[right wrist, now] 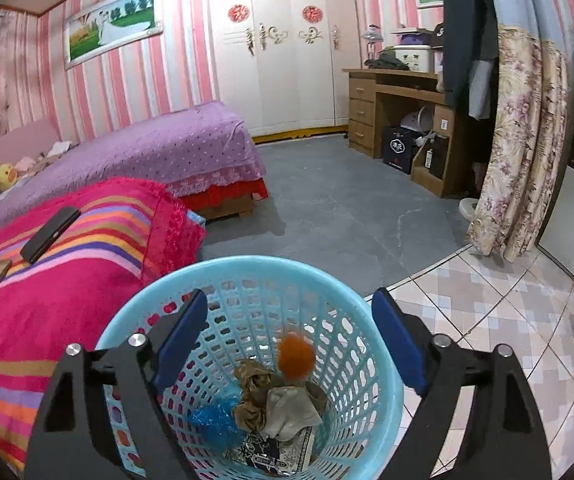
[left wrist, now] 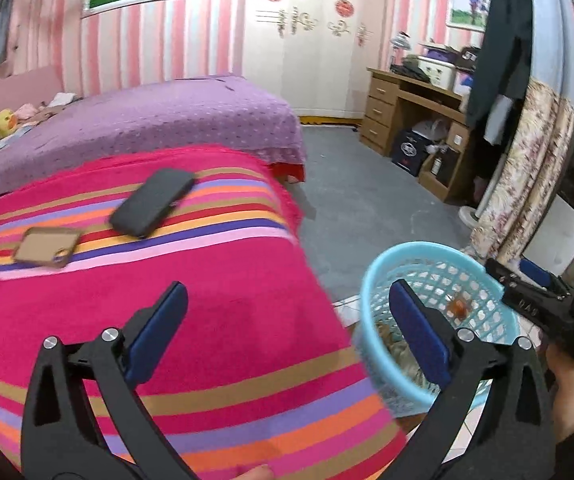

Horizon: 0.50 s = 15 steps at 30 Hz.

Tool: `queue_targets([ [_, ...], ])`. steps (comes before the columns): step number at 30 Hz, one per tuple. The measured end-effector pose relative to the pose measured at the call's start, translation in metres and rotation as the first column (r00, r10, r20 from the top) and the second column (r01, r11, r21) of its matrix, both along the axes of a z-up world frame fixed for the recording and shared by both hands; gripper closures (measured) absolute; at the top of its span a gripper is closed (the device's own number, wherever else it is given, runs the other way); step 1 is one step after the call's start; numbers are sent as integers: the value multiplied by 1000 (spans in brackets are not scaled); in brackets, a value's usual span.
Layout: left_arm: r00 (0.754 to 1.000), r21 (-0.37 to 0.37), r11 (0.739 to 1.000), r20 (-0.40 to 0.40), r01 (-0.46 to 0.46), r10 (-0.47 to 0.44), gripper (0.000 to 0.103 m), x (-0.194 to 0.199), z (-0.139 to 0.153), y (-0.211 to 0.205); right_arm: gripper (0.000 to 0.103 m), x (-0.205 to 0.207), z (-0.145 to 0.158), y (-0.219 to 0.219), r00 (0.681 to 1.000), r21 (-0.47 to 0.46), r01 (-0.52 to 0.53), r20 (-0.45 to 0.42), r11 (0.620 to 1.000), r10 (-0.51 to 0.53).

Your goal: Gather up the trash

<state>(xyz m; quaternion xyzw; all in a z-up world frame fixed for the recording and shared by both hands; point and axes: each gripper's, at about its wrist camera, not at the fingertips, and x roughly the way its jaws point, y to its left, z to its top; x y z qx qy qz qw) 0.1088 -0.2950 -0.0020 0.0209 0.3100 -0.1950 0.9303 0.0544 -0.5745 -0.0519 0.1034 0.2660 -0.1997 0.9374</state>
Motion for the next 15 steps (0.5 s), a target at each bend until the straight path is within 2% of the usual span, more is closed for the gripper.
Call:
queue_targets([
  [3,999,-5,999,13,-32,33,6,-10,7,32,5,-14,13,6,998,-8,32,51,999,-31],
  [9,994,10,996,64,-87,87,6,-37,19,93,5,-36,51,47,989,-24,55,137,998,-52],
  [12,989,25,994,99,-110,107,6,-54,22,120,5,-50,65,86,985,-43,9,175,999,-1],
  [15,983,16,991,125,-134,131,6,-71,24,145,5,-63,64,128,984,-66,-49,166,997,60],
])
